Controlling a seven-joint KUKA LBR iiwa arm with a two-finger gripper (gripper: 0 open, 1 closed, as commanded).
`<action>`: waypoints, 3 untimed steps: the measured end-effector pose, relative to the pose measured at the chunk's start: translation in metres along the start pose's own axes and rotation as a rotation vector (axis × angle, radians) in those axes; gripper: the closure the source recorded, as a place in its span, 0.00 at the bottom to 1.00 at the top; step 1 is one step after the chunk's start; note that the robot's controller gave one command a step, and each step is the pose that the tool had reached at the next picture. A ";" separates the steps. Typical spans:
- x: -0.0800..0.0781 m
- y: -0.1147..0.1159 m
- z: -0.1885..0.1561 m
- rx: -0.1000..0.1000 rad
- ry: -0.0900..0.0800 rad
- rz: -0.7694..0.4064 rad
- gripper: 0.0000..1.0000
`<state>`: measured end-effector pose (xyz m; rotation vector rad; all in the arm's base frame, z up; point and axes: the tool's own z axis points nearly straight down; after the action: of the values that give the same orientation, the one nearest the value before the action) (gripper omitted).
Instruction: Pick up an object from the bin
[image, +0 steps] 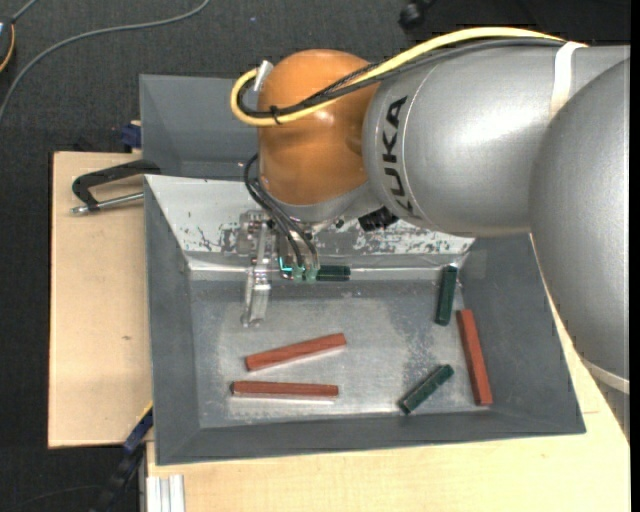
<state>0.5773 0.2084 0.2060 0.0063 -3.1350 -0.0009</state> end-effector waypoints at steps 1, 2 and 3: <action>0.008 -0.038 0.139 0.002 0.000 -0.128 0.00; 0.063 -0.062 0.135 0.001 -0.006 -0.329 0.00; 0.062 -0.061 0.135 0.000 -0.007 -0.330 1.00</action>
Offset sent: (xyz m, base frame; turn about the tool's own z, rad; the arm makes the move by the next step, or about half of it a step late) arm -0.0080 -0.0371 -0.1360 -0.1288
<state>0.5143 0.1474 0.0709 0.5218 -3.0988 -0.0028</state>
